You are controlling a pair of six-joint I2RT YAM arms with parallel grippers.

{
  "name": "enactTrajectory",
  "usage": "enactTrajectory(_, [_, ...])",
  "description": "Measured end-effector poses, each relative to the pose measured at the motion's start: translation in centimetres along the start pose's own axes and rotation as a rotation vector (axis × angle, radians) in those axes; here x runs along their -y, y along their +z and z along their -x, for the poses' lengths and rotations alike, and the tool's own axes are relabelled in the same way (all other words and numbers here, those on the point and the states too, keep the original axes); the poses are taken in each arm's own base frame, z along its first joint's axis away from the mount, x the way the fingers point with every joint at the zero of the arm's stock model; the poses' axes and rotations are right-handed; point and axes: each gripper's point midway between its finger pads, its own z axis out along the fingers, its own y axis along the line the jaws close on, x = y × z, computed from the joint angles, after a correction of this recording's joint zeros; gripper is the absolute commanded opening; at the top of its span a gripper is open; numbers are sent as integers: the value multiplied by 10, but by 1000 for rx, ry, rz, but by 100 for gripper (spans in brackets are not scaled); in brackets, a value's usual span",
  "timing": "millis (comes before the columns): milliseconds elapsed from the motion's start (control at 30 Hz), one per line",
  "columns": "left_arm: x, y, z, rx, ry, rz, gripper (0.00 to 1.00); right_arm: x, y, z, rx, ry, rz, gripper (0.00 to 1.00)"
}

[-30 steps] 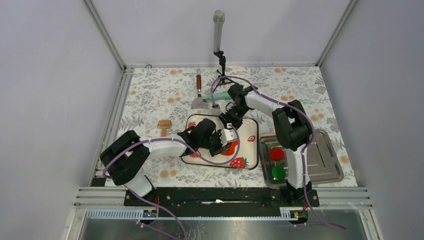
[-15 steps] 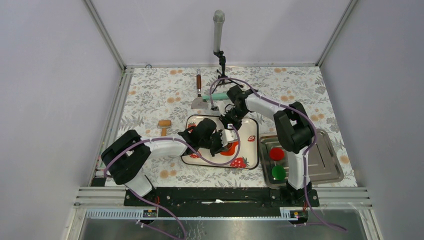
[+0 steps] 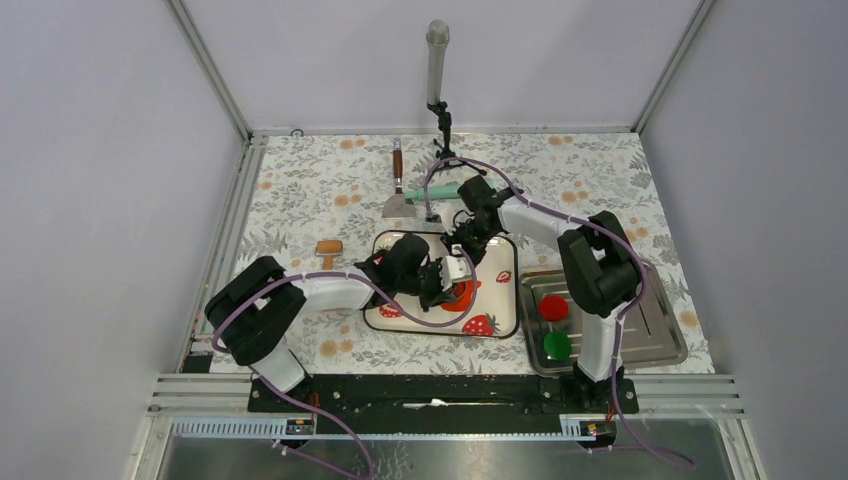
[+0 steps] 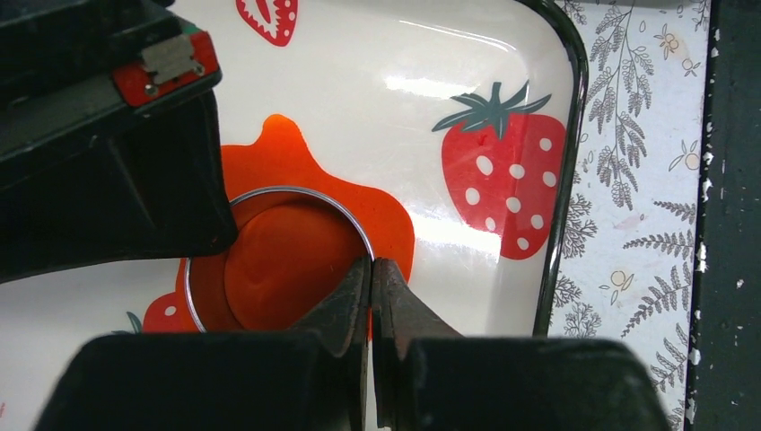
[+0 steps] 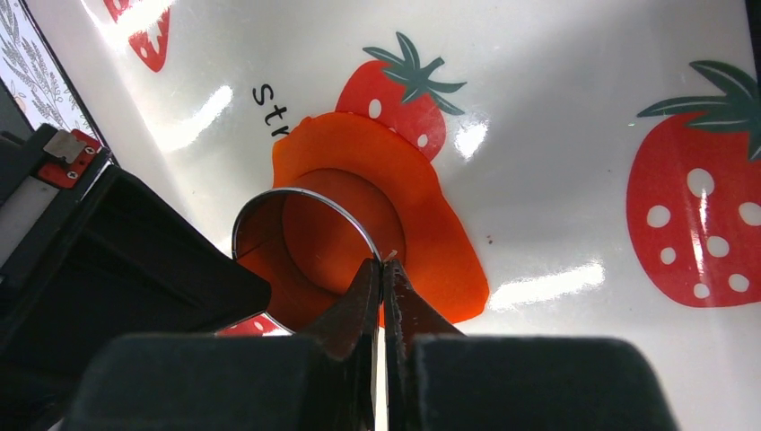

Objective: Roll out the dumpling wrappers from the dough

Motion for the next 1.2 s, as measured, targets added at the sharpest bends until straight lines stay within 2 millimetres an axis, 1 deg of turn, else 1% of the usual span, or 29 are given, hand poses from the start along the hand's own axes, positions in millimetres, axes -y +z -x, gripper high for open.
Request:
enactTrajectory(467, [-1, -2, -2, 30, 3, -49, 0, 0, -1, -2, 43, 19, -44, 0])
enactTrajectory(800, [2, -7, -5, 22, 139, -120, 0, -3, -4, -9, 41, 62, -62, 0])
enactTrajectory(967, [3, -4, -4, 7, 171, -167, 0, -3, -7, -16, 34, 80, -87, 0])
enactTrajectory(1100, [4, -5, -4, 4, 186, -185, 0, -3, -8, -17, 34, 92, -93, 0])
enactTrajectory(1133, [4, -5, -4, 2, 187, -186, 2, -3, -8, -17, 34, 94, -93, 0])
enactTrajectory(1200, [4, -5, -4, -1, 182, -187, 15, -3, -8, -16, 35, 99, -93, 0])
